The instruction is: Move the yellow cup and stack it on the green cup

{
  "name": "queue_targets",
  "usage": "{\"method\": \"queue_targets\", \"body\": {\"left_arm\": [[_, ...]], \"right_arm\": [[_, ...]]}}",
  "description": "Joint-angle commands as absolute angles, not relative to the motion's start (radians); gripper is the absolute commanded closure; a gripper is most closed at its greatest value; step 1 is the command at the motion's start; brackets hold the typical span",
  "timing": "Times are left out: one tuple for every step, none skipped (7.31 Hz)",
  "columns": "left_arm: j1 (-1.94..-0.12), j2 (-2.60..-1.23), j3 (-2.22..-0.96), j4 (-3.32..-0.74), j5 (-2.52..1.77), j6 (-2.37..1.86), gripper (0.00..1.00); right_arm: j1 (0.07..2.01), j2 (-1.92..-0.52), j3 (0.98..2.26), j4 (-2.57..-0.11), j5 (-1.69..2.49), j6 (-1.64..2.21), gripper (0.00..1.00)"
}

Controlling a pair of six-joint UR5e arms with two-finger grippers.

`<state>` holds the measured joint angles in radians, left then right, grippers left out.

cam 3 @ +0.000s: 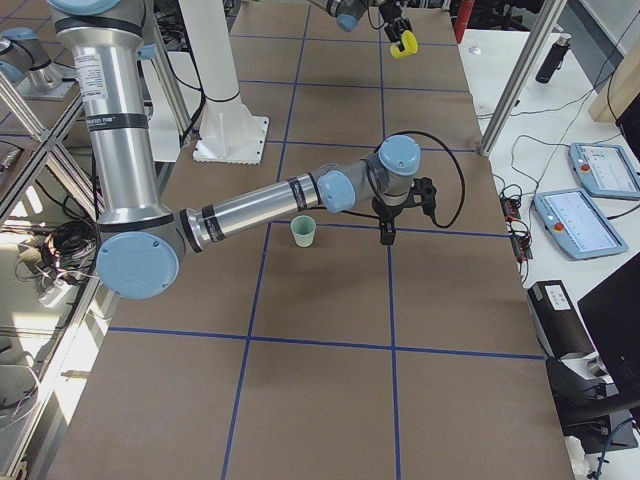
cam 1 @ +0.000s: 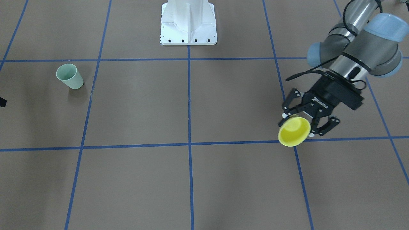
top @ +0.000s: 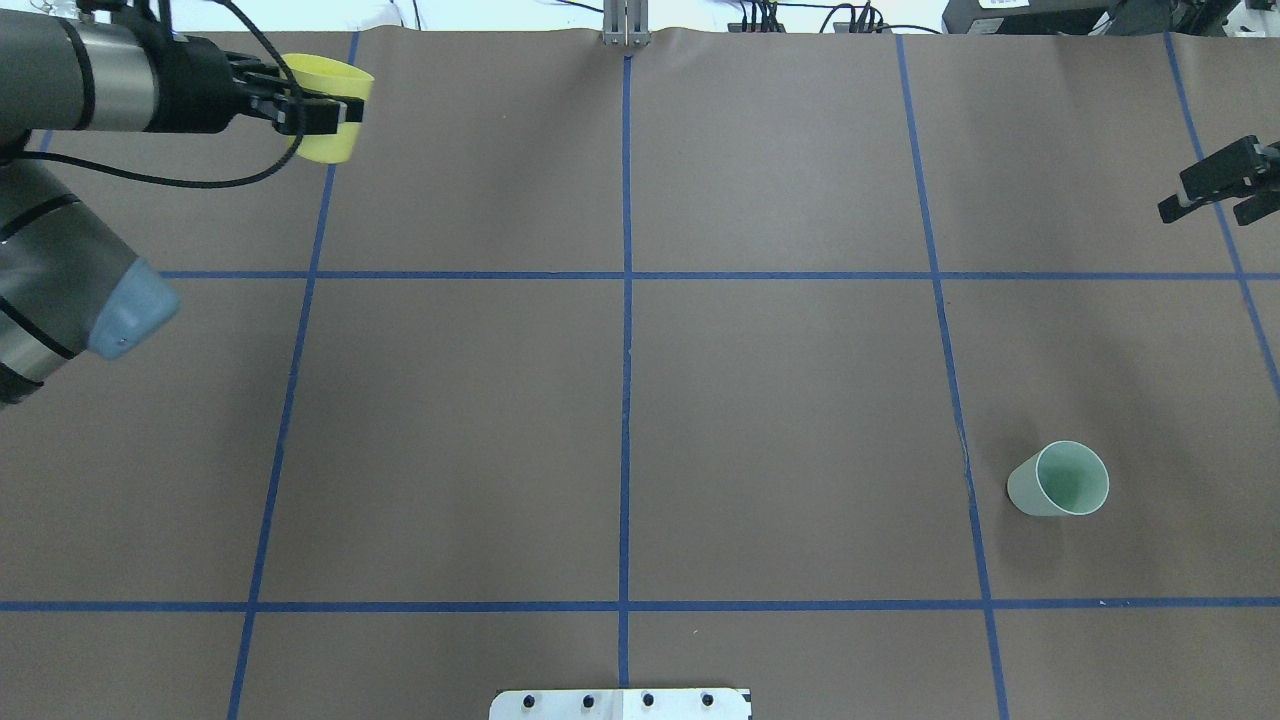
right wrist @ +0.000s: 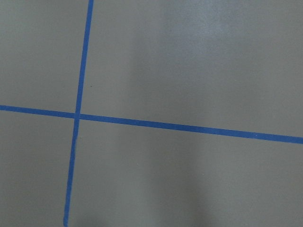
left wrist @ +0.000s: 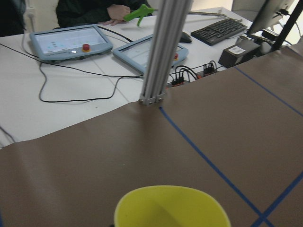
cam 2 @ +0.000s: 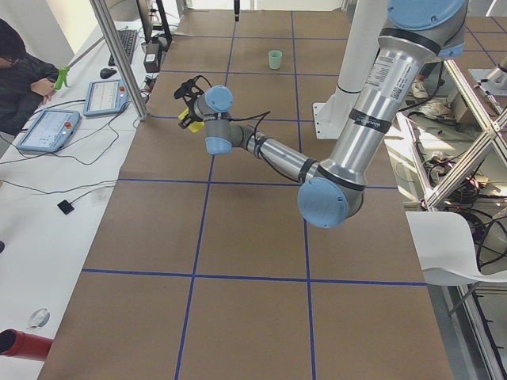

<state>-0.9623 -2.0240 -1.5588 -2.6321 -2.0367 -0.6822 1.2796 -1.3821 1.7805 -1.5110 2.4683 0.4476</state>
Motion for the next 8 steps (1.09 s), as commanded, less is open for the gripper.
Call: {"method": "queue_targets", "body": {"left_arm": [[-0.895,-2.107,-1.554,-2.651,-2.114,-0.68,1.0],[-0.859,-2.114,-1.555,-2.657,-2.115,-0.68,1.0],[-0.823,-2.112,-1.552,-2.681,-2.114,-0.678,1.0],[-0.784,-2.112,-1.548,-2.718,-2.112,-0.68,1.0],[-0.735,-2.111,-1.548,-2.726,-2.112,-0.678,1.0],[-0.683,-2.109,-1.54,-2.784,-2.109,-0.68,1.0],[-0.652,-2.111,-1.531,-2.801,-2.109,-0.678,1.0],[-0.632,-2.115,-1.531,-2.803,-2.103,-0.678,1.0]], "right_arm": [[1.171,-1.197,1.731,-1.509,2.47,0.598,0.0],[1.107,-1.131,1.723,-1.506,2.471,0.732,0.0],[1.059,-1.065,1.714,-1.487,2.468,0.853,0.0],[1.017,-1.024,1.707,-1.464,2.462,0.877,0.0],[0.984,-0.968,1.672,-1.448,2.459,0.885,0.0],[0.948,-0.927,1.661,-1.439,2.462,0.961,0.01],[0.907,-0.913,1.66,-1.389,2.462,0.982,0.01],[0.864,-0.913,1.658,-1.331,2.461,0.994,0.02]]}}
